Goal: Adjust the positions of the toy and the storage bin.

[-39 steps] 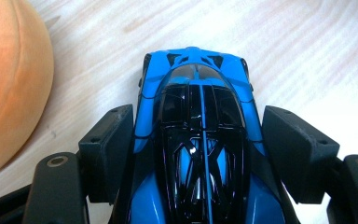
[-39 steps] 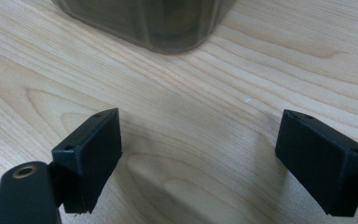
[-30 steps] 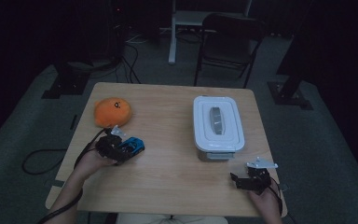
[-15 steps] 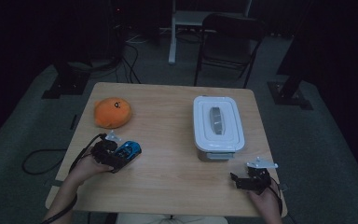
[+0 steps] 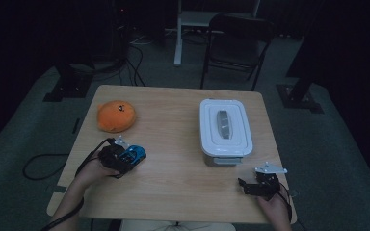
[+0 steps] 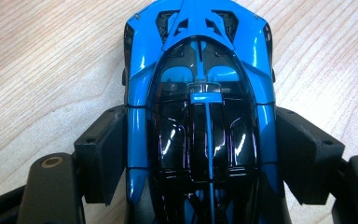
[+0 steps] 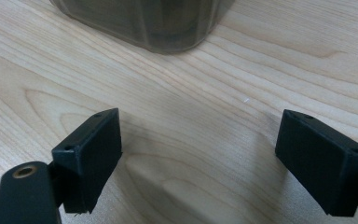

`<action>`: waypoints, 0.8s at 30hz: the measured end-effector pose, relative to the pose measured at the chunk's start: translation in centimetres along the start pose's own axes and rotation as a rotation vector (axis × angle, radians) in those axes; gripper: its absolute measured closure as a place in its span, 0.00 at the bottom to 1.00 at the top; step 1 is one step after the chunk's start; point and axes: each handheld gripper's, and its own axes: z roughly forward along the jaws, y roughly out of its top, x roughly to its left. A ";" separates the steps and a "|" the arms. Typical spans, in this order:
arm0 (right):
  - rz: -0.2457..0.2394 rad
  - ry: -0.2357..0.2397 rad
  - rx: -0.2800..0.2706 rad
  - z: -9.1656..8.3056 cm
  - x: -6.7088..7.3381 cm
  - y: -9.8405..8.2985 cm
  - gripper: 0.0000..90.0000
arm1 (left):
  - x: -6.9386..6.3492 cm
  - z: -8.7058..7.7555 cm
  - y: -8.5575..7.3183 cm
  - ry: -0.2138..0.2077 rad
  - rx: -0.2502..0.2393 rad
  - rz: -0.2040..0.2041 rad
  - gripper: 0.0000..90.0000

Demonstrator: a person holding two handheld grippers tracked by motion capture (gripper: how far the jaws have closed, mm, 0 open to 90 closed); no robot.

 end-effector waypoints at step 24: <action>0.007 -0.006 0.000 0.0 0.0 0.0 0.16 | -4.0 -4.7 -4.8 -0.057 -0.014 0.191 0.32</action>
